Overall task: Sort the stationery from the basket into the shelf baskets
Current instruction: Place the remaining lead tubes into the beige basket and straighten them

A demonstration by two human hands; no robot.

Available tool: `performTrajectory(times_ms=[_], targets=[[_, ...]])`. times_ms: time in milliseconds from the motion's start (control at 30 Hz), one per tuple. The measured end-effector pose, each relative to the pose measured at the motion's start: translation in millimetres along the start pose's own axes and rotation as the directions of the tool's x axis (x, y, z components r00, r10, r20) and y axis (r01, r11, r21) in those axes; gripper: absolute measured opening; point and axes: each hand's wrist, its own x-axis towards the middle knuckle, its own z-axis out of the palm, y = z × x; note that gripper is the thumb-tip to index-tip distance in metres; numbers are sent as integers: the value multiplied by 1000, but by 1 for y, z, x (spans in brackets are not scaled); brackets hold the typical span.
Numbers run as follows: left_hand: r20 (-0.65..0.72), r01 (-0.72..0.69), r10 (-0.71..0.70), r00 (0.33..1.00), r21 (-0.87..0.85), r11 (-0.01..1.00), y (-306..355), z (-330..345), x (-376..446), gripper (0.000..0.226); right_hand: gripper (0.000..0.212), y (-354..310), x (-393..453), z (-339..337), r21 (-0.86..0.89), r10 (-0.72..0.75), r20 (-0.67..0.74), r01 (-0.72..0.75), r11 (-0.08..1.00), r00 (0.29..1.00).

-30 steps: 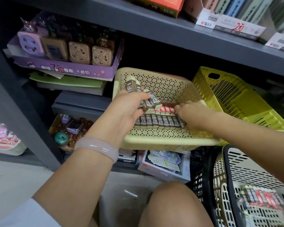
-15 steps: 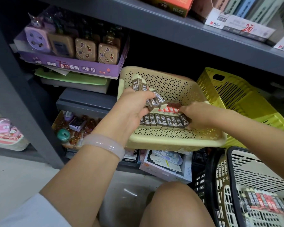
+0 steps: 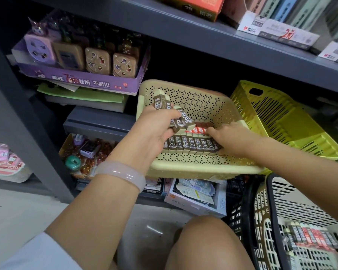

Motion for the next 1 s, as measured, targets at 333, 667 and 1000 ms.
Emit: performTrajectory(times_ms=[333,667,1000], targets=[[-16,-62,62,998,7,998,-1,0,1,22,20,-5,-2,-56,814,167,-144,21,580,975],[-11,-205,213,977,221,953,-2,-3,1,27,28,-32,2,-73,989,74,-78,87,-120,994],[-97,-383,418,903,255,888,26,-24,3,17,19,-32,36,-64,994,294,108,-102,-36,950]])
